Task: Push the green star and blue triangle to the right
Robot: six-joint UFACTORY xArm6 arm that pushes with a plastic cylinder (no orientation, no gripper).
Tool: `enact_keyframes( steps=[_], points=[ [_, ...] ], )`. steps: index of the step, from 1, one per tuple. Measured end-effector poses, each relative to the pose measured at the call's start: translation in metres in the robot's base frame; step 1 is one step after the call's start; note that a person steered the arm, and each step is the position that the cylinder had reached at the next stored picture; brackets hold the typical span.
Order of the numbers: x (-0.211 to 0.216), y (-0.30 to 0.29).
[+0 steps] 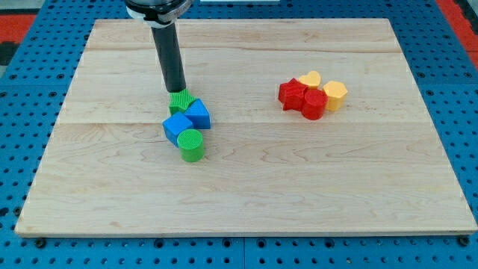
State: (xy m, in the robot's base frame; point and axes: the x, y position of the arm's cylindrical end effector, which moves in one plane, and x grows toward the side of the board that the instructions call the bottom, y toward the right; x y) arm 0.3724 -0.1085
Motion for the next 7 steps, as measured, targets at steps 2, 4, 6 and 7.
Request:
enact_keyframes(
  steps=[2, 4, 6, 7],
  points=[
    [0.053, 0.003],
    [0.071, -0.026],
    [0.070, 0.033],
    [0.063, 0.101]
  ],
)
